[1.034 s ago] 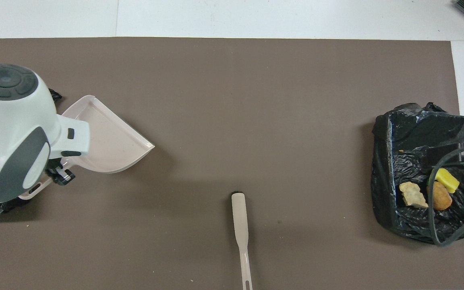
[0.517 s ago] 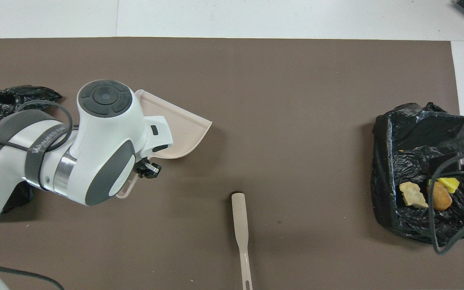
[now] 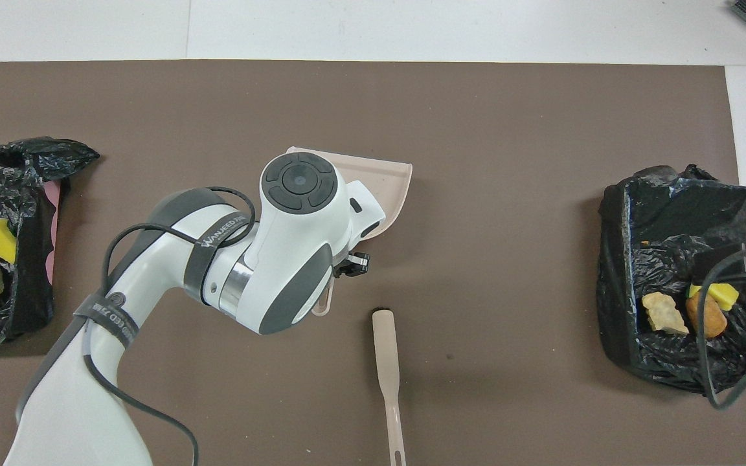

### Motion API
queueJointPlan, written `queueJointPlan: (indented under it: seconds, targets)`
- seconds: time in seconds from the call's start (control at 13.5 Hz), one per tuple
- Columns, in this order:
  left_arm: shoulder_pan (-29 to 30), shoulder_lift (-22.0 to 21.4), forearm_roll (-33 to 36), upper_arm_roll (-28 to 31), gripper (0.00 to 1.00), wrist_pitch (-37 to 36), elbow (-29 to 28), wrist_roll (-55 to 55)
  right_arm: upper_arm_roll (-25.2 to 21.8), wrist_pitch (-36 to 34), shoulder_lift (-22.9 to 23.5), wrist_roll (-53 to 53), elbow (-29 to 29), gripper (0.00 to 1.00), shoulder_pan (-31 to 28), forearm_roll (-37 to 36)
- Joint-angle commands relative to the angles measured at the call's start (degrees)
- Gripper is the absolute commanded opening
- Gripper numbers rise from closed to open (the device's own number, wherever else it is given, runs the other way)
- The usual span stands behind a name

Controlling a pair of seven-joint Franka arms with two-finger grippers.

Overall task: Sweep and dump trash in bin
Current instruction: 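Bring the empty dustpan to the table middle and release it with the left gripper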

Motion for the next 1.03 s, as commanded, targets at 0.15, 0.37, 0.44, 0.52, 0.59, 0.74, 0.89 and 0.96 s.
queueJointPlan:
  seconds: [0.15, 0.37, 0.44, 0.52, 0.59, 0.74, 0.89, 0.96]
  targets:
    - [-5.6, 9.7, -2.4, 1.1, 0.00, 9.2, 6.4, -13.2, 0.1, -2.4, 4.7, -1.6, 6.9, 1.00, 0.0, 1.5]
    - [-6.1, 10.2, -1.7, 1.2, 0.99, 12.5, 6.4, -12.8, 0.0, -1.9, 4.1, -1.8, 6.2, 1.00, 0.0, 1.5]
    - [-5.8, 9.6, -1.6, 1.1, 1.00, 11.9, 6.4, -12.7, 0.0, -1.8, 4.1, -1.8, 6.2, 1.00, 0.0, 1.5]
    - [-5.0, 8.0, -1.8, 1.1, 1.00, 10.9, 5.9, -12.3, -0.1, -1.8, 4.1, -1.8, 6.2, 1.00, 0.0, 1.4]
    - [-4.7, 6.5, -1.8, 1.7, 1.00, 9.2, 5.8, -10.9, -0.1, -1.8, 4.1, -1.8, 6.2, 1.00, 0.0, 1.4]
    - [-1.4, 3.7, -1.8, 1.8, 1.00, 5.9, 5.6, -9.5, -0.1, -1.8, 4.1, -1.9, 6.2, 1.00, 0.0, 1.4]
    - [3.8, 2.6, -1.8, 1.8, 1.00, 3.8, 5.7, -9.4, -0.1, -1.8, 4.1, -1.9, 6.2, 1.00, 0.0, 1.4]
    - [6.4, 2.3, -1.8, 1.8, 1.00, 3.6, 5.7, -9.2, -0.1, -1.8, 4.1, -1.9, 6.2, 1.00, 0.0, 1.4]
